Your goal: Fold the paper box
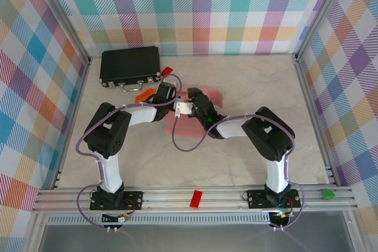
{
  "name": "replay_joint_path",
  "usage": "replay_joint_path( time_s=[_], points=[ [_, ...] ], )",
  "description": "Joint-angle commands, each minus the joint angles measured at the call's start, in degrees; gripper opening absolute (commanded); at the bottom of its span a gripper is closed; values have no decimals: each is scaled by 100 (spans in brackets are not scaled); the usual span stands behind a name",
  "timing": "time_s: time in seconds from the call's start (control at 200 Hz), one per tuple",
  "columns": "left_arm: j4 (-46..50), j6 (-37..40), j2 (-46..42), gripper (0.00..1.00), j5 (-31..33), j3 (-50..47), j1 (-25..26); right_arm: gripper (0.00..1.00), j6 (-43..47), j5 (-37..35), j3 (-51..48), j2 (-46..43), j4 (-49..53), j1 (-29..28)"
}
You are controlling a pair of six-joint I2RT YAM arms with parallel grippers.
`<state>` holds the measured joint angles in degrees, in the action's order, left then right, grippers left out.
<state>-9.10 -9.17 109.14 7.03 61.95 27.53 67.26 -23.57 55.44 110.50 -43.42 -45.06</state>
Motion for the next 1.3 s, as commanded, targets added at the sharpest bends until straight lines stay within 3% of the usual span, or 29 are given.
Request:
replay_joint_path(
  time_s=[0.0, 0.085, 0.245, 0.315, 0.46, 0.7, 0.855, 1.295],
  points=[
    [660, -41, -355, 0, 518, -245, 83, 70, -287, -146, -115, -407, -127, -129],
    [788, -50, -541, 0, 683, -363, 142, 77, -605, -173, -190, -689, 9, -188],
    [1059, -142, -802, 0, 1042, -518, 204, 80, -1451, -113, -255, -1367, 552, -226],
    [1262, -282, -923, 0, 1154, -575, 226, 83, -2298, -12, -243, -1791, 1056, -116],
    [1270, -549, -1297, 0, 1226, -919, 252, 82, -4075, 598, -102, -2363, 2551, 557],
    [1181, -558, -1596, 0, 1257, -1143, 252, 77, -5385, 1218, 6, -2401, 3924, 1938],
    [1032, -550, -1626, 0, 1245, -1204, 253, 70, -5398, 2097, 229, -1951, 4499, 2425],
    [296, -542, -1278, 0, 1114, -1388, 253, 61, -4814, 3087, 1636, -329, 5380, 2507]
  ],
)
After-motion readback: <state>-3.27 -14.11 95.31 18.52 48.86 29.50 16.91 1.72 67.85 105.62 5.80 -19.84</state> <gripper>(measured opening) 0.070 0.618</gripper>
